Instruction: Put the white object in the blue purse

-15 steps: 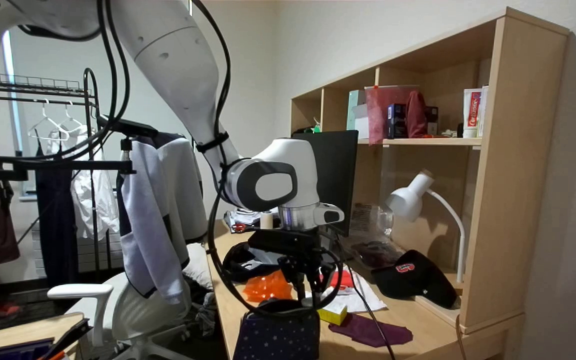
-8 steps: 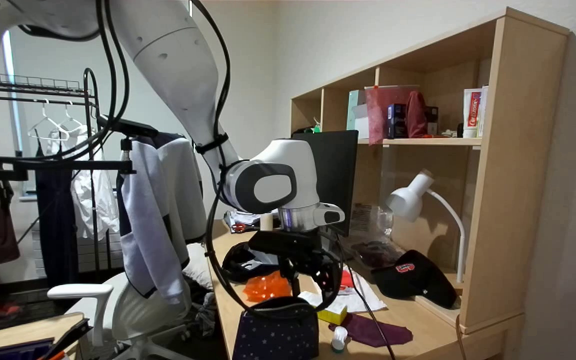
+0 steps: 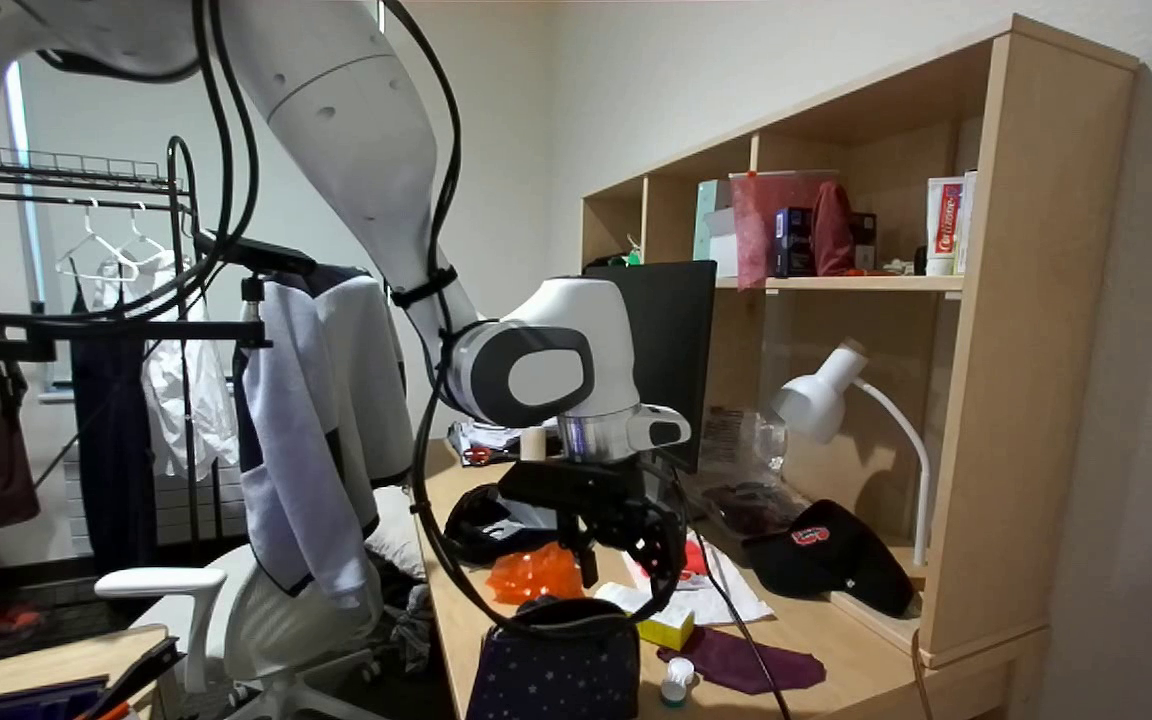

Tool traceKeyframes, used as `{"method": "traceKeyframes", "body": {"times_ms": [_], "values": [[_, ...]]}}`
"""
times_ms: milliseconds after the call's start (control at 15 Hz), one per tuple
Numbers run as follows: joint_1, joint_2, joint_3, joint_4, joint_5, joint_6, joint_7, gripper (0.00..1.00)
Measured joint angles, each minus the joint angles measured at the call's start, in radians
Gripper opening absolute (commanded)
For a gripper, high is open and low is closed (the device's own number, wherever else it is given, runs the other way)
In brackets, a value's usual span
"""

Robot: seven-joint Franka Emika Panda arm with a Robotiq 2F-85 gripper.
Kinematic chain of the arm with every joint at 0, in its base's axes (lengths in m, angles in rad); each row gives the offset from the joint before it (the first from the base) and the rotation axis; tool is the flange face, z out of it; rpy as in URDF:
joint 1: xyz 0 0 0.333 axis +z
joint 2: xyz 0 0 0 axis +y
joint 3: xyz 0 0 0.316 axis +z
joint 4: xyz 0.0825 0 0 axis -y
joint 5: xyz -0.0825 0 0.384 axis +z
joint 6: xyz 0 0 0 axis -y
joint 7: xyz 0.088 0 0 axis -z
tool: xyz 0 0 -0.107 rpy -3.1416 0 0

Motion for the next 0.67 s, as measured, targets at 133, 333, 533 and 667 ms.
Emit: {"method": "traceKeyframes", "body": {"times_ms": [133, 333, 533, 667], "values": [[0.000, 0.004, 0.000, 0.009, 0.001, 0.003, 0.007, 1.00], [-0.001, 0.031, 0.005, 0.058, 0.009, -0.002, 0.009, 1.00], [-0.005, 0.096, 0.015, 0.157, 0.020, -0.031, 0.017, 1.00], [-0.010, 0.154, 0.018, 0.237, 0.028, -0.071, 0.033, 1.00]]}}
